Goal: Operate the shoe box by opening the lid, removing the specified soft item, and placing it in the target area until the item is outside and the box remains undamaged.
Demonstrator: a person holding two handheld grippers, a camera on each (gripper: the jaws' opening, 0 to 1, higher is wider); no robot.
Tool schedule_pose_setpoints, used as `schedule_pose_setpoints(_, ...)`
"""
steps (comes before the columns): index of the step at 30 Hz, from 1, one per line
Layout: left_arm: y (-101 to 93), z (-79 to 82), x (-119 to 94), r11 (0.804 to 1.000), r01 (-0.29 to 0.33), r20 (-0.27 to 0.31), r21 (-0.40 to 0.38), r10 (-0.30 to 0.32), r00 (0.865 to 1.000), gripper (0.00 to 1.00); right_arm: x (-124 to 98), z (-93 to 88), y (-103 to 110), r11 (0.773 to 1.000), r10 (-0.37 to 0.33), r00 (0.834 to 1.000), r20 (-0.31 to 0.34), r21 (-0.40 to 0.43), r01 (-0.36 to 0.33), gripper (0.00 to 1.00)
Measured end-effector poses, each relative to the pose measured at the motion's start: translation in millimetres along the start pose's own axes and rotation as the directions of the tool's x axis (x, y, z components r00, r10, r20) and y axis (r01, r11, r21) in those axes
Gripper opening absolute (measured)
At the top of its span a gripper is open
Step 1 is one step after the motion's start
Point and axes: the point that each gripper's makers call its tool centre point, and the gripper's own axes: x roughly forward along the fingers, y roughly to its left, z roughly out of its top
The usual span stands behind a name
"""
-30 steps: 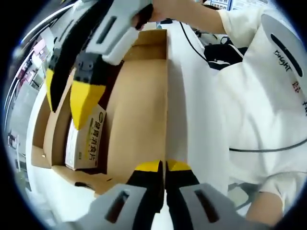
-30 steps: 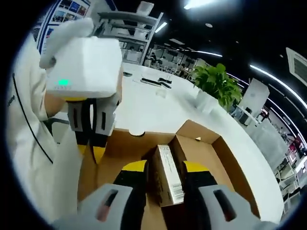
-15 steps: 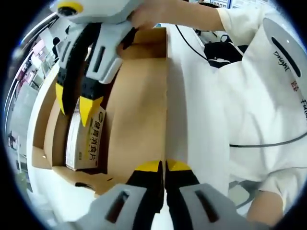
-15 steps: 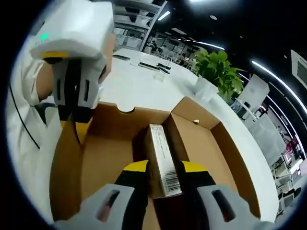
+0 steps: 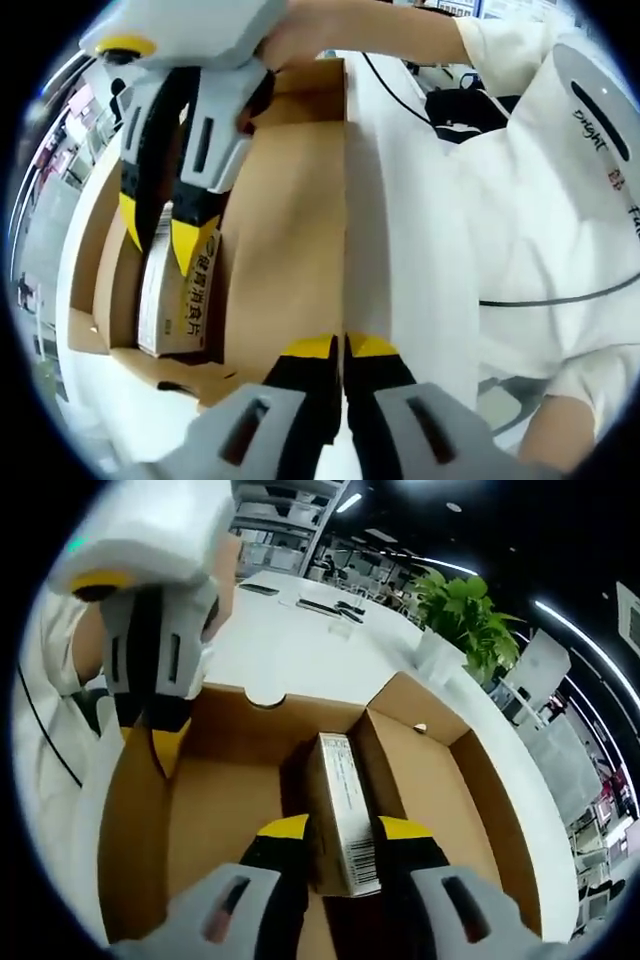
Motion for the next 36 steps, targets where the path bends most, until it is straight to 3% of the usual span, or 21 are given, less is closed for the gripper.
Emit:
schedule_pose_setpoints(4,-0.3,-0.3,0.3,1.000,0.003,-0.002,0.001,-0.003,1.000,0.02,-6.3,1.9,3.2,0.999,0.012,1.000,-0.013,0.034,-0.011,0.14)
schedule_pose_setpoints(9,0.0,-0.6,0.4,1.000,0.006,0.002,0.005,-0.006,1.000,0.01,-5.8,-0.8,5.1,1.000,0.015,1.000,-0.024,0.024,-0.015,0.14)
schedule_pose_setpoints(12,0.2,-0.8,0.5,1.000,0.007,0.003,-0.004,-0.007,1.000,0.01,-9.8,-1.8,7.0,0.997,0.047,0.997,-0.054,0.064,-0.044,0.13)
schedule_pose_setpoints(16,0.2,-1.2,0.3,1.000,0.007,0.005,0.005,-0.007,1.000,0.01,-16.3,-6.2,11.2,0.995,0.092,0.991,-0.097,0.034,-0.089,0.13)
schedule_pose_setpoints(21,0.0,-1.2,0.4,1.000,0.008,0.006,0.011,-0.008,1.000,0.01,-28.0,-14.7,12.6,0.986,0.142,0.980,-0.141,0.102,-0.128,0.12)
schedule_pose_setpoints(36,0.2,-1.0,0.6,1.000,0.001,0.005,0.014,-0.001,1.000,0.01,-42.6,-30.4,14.2,0.975,0.204,0.955,-0.213,0.132,-0.179,0.12)
